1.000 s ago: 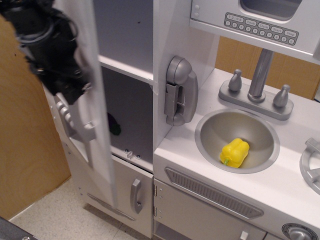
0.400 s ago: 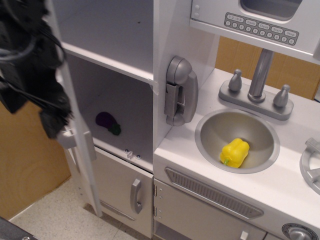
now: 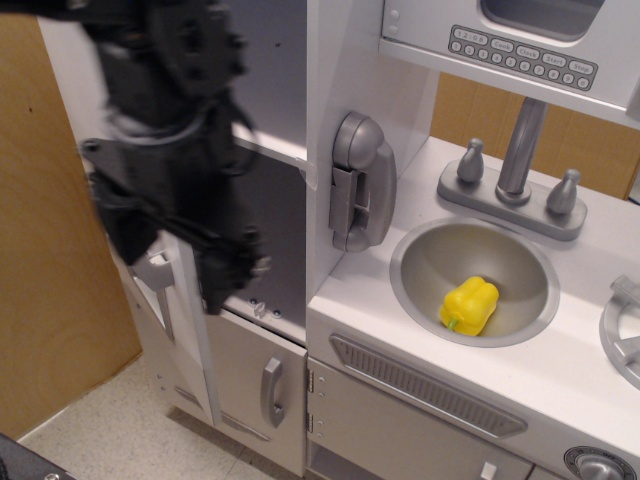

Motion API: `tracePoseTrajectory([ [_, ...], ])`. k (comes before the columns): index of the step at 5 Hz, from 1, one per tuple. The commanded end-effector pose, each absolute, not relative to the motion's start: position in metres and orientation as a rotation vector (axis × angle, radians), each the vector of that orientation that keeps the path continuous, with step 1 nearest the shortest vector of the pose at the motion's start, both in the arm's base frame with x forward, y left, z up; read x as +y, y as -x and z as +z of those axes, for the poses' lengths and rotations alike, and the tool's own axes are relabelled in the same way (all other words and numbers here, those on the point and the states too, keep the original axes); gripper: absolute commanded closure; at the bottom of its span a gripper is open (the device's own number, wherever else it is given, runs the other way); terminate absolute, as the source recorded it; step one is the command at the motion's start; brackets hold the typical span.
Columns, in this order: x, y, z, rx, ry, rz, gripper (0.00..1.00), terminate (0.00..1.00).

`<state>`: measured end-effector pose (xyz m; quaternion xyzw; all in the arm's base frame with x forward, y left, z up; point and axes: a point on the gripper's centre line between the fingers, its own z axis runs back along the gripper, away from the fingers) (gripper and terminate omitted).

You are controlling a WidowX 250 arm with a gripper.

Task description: Open fridge

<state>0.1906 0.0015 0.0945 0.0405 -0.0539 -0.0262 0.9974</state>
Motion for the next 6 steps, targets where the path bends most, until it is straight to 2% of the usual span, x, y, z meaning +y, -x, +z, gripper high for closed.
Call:
tracePoseTrajectory([
  [1, -0.021, -0.245, 0.107, -0.196, -0.044, 0.014, 0.0, 0.0],
  [2, -0.006, -0.276, 0.108, -0.254, -0.06, 0.087, 0.0, 0.0],
  [3, 0.02, -0.291, 0.107, -0.298, -0.089, 0.146, 0.0, 0.0],
  [4, 0.046, -0.285, 0.108, -0.281, -0.132, 0.162, 0.0, 0.0],
  [5, 0.076, -0.264, 0.112, -0.265, -0.144, 0.159, 0.0, 0.0],
  [6, 0.105, -0.246, 0.118, -0.301, -0.193, 0.178, 0.0, 0.0],
])
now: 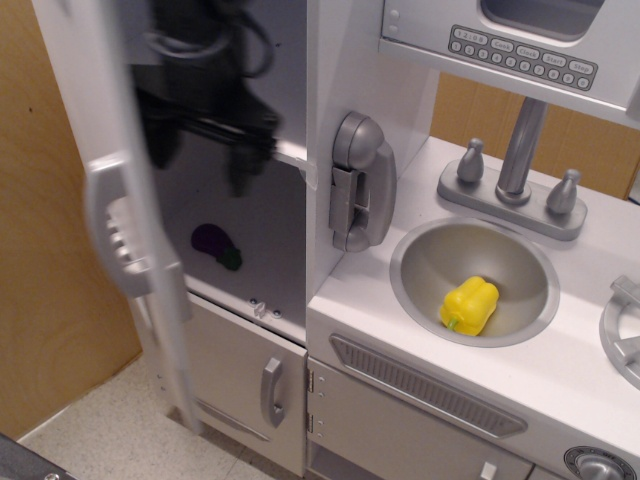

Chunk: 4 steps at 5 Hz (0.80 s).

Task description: Open fridge

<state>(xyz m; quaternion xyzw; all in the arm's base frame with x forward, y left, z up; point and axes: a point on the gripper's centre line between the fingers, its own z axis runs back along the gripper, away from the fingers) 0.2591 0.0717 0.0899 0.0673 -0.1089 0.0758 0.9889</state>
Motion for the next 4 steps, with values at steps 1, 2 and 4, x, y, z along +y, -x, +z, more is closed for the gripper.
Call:
tracePoseTrajectory([
  [1, 0.145, -0.228, 0.122, -0.298, -0.241, 0.238, 0.0, 0.0],
  [2, 0.184, -0.218, 0.116, -0.295, -0.287, 0.28, 0.0, 0.0],
  [4, 0.236, -0.213, 0.107, -0.288, -0.31, 0.258, 0.0, 0.0],
])
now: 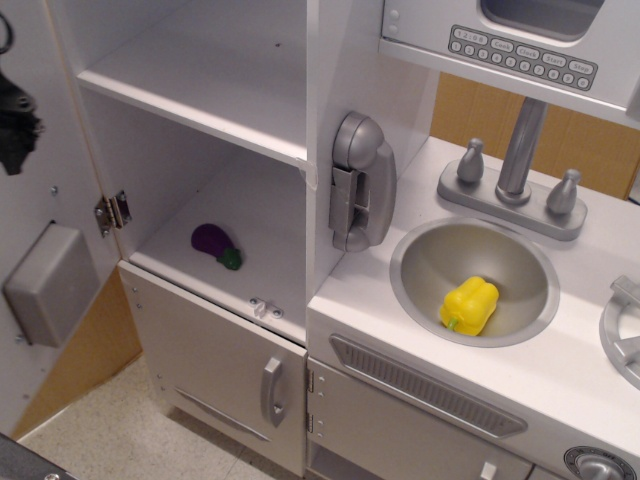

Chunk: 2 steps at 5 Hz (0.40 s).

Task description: Open fridge

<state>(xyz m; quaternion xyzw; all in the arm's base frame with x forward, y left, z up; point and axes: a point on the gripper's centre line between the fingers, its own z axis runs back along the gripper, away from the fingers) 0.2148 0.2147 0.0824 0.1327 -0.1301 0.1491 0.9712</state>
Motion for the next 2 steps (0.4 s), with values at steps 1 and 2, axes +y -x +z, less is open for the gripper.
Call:
tracePoseTrajectory([
  [1, 0.2359, -0.2128, 0.1068, -0.288, -0.31, 0.258, 0.0, 0.0],
  [2, 0.2359, -0.2128, 0.1068, -0.288, -0.31, 0.258, 0.0, 1.0],
])
